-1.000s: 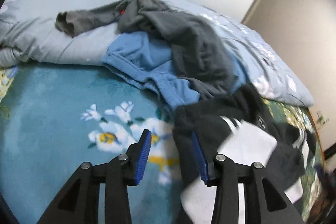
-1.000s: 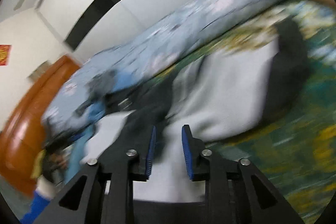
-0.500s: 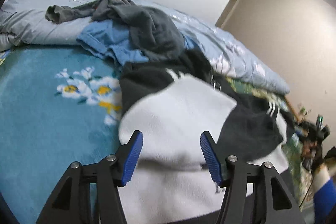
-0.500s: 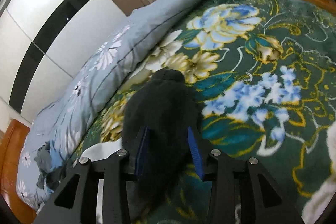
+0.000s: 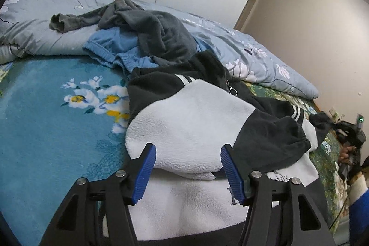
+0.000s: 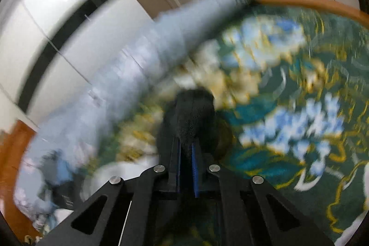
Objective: Fold clothes
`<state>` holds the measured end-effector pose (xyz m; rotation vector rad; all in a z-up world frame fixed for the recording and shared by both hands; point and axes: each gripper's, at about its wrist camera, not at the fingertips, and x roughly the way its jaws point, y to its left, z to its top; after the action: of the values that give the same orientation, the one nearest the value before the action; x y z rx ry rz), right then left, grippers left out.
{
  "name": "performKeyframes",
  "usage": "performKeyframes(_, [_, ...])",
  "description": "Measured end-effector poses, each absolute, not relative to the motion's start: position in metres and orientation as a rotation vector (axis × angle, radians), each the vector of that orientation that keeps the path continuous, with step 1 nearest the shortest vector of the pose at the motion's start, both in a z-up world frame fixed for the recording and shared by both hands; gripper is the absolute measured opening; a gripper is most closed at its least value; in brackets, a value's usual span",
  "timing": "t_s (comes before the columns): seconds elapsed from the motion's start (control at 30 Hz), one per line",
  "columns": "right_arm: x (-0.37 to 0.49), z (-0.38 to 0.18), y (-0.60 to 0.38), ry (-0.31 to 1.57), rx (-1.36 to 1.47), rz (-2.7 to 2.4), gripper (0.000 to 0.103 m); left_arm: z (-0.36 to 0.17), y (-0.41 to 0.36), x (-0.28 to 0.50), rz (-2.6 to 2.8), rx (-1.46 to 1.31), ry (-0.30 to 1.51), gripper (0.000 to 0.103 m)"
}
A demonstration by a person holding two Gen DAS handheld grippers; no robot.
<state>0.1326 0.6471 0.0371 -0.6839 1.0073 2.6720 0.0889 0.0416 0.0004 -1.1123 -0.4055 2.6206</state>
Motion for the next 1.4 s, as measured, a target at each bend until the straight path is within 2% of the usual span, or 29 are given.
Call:
performKeyframes(0.1, [0.146, 0.040, 0.653, 1.023, -0.626, 2.679, 0.008, -0.003, 0.037, 0.090, 2.619, -1.130, -0.436, 0.063])
performKeyframes(0.33, [0.183, -0.040, 0.698, 1.345, -0.780, 2.342, 0.008, -0.003, 0.035, 0.091, 2.635, -1.147, -0.460, 0.063])
performKeyframes(0.63, [0.189, -0.001, 0.696, 1.248, -0.658, 2.419, 0.007, -0.003, 0.022, 0.095, 2.685, -1.161, -0.443, 0.063])
performKeyframes(0.8, [0.189, -0.017, 0.696, 1.255, -0.752, 2.331, 0.007, -0.007, 0.018, 0.098, 2.667, -1.189, -0.474, 0.063])
performKeyframes(0.97, [0.187, 0.029, 0.674, 1.188, -0.665, 2.427, 0.007, 0.005, 0.009, 0.106, 2.674, -1.144, -0.486, 0.062])
performKeyframes(1.23, [0.156, 0.174, 0.517, 0.707, -0.561, 2.921, 0.007, 0.009, -0.016, 0.130, 2.645, -1.138, -0.593, 0.063])
performKeyframes(1.4, [0.135, 0.189, 0.410, 0.563, -0.640, 3.119, 0.007, 0.007, -0.035, 0.145, 2.644, -1.148, -0.653, 0.063])
